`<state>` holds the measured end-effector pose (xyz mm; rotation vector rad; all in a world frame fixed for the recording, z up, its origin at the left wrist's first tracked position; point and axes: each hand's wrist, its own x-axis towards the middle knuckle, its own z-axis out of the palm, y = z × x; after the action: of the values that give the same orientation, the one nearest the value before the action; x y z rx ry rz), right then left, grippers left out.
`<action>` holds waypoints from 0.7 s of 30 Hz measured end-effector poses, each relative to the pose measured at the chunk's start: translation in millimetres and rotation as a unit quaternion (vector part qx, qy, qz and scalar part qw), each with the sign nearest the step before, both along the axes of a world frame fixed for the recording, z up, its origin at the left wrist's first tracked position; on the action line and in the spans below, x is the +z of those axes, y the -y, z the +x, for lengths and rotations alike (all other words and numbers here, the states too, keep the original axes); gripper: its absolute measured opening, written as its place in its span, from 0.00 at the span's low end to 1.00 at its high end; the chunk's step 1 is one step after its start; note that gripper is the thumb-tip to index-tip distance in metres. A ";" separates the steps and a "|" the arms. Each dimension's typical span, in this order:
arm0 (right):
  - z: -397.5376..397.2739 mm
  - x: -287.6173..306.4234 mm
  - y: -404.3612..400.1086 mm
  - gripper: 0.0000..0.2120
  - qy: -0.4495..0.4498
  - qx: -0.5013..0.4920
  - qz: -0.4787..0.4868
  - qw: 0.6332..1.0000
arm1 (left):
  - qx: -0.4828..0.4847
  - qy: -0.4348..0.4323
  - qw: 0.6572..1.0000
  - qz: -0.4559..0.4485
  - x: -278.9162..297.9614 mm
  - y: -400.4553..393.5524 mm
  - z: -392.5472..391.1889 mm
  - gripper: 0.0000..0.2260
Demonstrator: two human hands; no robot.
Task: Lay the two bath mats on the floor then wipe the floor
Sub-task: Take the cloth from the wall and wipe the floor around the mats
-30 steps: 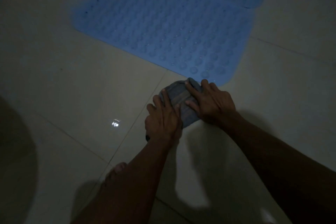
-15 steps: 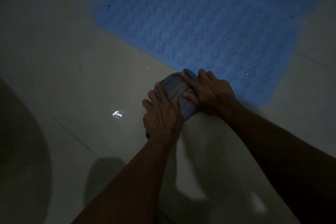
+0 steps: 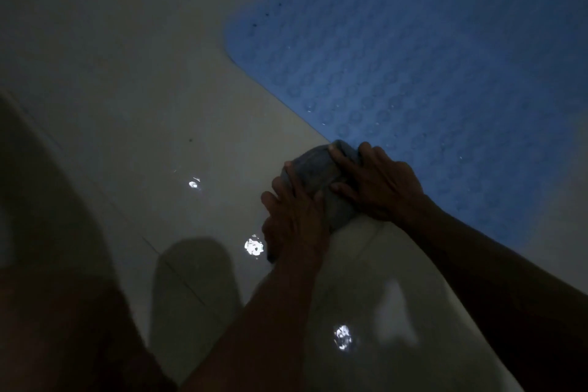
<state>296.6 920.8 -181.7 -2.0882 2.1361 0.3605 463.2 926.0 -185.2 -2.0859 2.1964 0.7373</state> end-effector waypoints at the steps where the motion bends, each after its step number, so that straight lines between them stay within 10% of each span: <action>1: 5.1 0.7 8.3 0.35 0.003 0.004 0.007 1.000 | 0.004 0.006 1.000 -0.001 0.1 5.2 4.2 0.33; 21: 63.6 -6.0 122.9 0.36 0.055 0.092 -0.005 0.994 | 0.121 0.021 0.992 -0.017 2.0 87.4 68.5 0.34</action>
<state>360.1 797.9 -187.6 -2.2612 1.8954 0.2488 531.6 838.6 -183.2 -2.3894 1.9703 0.6673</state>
